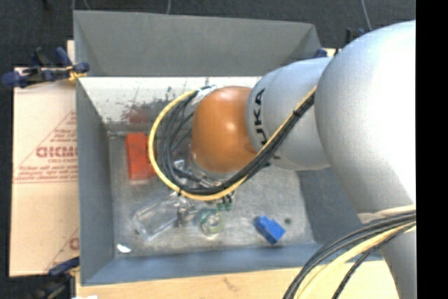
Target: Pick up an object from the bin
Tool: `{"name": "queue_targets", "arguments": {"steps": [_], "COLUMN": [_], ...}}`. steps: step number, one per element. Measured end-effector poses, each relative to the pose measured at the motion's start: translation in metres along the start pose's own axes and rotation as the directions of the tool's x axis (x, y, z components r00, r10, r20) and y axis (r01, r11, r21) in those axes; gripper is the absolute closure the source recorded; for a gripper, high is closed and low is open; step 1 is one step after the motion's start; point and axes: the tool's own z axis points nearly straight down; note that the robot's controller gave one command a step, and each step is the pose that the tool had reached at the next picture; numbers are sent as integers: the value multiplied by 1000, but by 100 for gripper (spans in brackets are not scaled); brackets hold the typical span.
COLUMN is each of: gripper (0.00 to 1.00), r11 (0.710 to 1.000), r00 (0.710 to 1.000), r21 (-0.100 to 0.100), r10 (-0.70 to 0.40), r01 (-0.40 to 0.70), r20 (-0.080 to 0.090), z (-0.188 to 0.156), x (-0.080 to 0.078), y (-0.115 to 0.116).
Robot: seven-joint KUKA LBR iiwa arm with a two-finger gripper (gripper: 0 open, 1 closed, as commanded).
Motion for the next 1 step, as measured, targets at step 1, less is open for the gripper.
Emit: {"name": "queue_targets", "arguments": {"steps": [1], "gripper": [100], "r11": [996], "r00": [996], "r21": [3], "r10": [-92], "r01": [92], "r20": [-16], "z": [-112], "x": [20], "y": [-58]}}
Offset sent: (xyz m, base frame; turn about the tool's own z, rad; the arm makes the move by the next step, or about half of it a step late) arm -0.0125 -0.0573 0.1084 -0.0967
